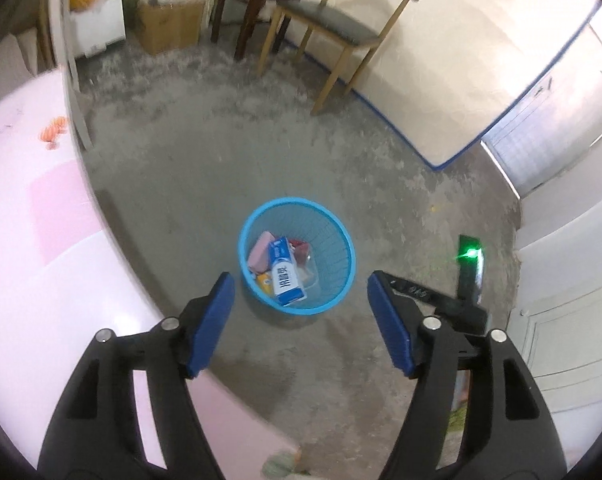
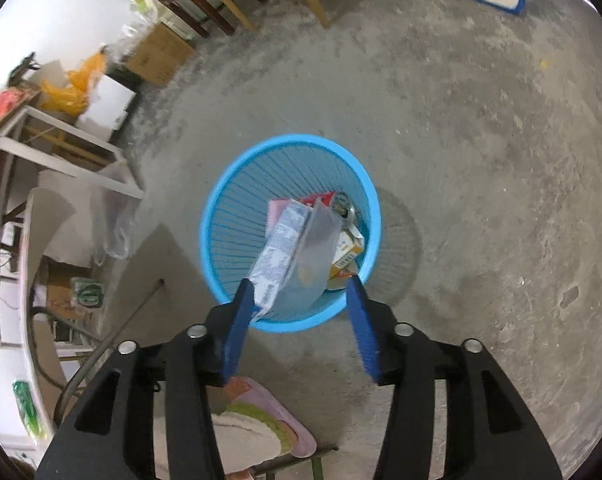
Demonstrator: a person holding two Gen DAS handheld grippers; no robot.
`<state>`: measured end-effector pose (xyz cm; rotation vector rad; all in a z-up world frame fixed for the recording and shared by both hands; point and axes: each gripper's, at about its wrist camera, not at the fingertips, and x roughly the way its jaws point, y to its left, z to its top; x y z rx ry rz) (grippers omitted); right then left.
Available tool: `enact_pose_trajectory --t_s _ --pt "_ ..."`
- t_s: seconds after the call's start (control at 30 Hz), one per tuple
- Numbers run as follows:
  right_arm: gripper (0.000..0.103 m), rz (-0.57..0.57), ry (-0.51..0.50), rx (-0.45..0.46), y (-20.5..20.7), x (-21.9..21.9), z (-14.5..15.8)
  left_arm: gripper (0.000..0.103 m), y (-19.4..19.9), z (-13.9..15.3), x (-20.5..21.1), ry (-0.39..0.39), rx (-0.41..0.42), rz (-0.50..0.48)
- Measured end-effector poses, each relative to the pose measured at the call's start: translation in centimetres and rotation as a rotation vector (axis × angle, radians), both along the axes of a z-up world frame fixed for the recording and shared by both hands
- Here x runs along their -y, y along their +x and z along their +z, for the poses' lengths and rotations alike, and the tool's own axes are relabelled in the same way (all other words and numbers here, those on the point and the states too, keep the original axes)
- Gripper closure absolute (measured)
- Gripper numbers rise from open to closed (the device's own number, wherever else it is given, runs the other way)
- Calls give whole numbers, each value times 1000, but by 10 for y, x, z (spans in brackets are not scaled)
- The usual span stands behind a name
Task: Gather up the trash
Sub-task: 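Move both open tools back over the table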
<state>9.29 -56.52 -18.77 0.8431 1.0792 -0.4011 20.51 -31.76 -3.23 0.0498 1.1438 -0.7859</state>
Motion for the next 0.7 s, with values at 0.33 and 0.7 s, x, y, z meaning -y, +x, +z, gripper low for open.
enact_pose_trajectory --t_s 0.33,0.7 --pt "32 185 -3 175 20 -70 97 24 -78 38 -165 -23 222 197" --pt "27 625 158 286 109 -252 162 20 -156 44 -326 -60 340 541"
